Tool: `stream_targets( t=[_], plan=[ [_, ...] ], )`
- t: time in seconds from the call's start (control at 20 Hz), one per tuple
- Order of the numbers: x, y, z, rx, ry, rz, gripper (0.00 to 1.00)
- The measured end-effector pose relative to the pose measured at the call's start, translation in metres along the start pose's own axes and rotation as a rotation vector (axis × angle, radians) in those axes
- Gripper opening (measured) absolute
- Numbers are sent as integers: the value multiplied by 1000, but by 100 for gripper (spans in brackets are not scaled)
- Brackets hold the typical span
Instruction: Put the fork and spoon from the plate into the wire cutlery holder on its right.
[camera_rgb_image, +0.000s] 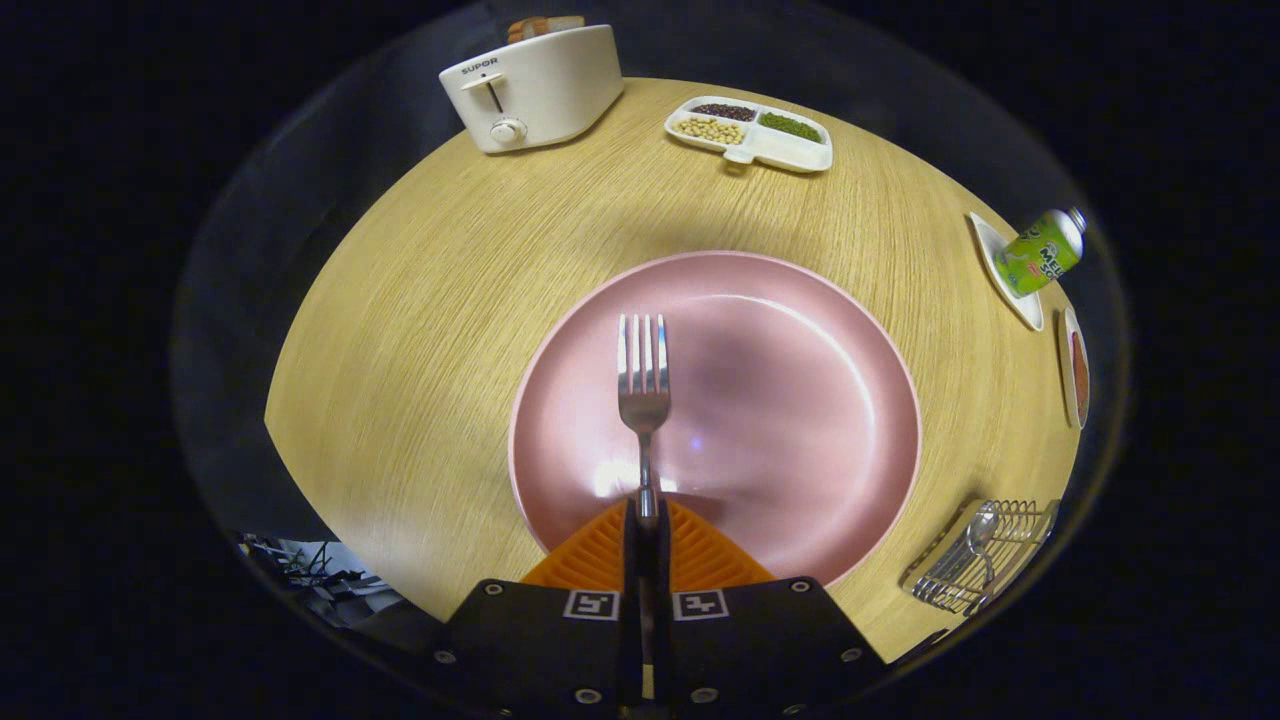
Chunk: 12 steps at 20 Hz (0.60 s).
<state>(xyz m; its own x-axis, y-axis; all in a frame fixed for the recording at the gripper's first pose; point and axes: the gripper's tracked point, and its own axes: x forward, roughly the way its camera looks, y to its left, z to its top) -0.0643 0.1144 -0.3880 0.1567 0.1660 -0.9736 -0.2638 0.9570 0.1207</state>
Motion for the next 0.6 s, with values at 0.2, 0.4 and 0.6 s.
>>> stream_targets(
  t=[0.2,0.4,0.6],
  plan=[
    [-20,-18,0,43,-51,-19,5],
    [-52,-31,-2,127,-122,-6,5],
    [-84,-55,-11,218,-186,-21,5]
  ],
)
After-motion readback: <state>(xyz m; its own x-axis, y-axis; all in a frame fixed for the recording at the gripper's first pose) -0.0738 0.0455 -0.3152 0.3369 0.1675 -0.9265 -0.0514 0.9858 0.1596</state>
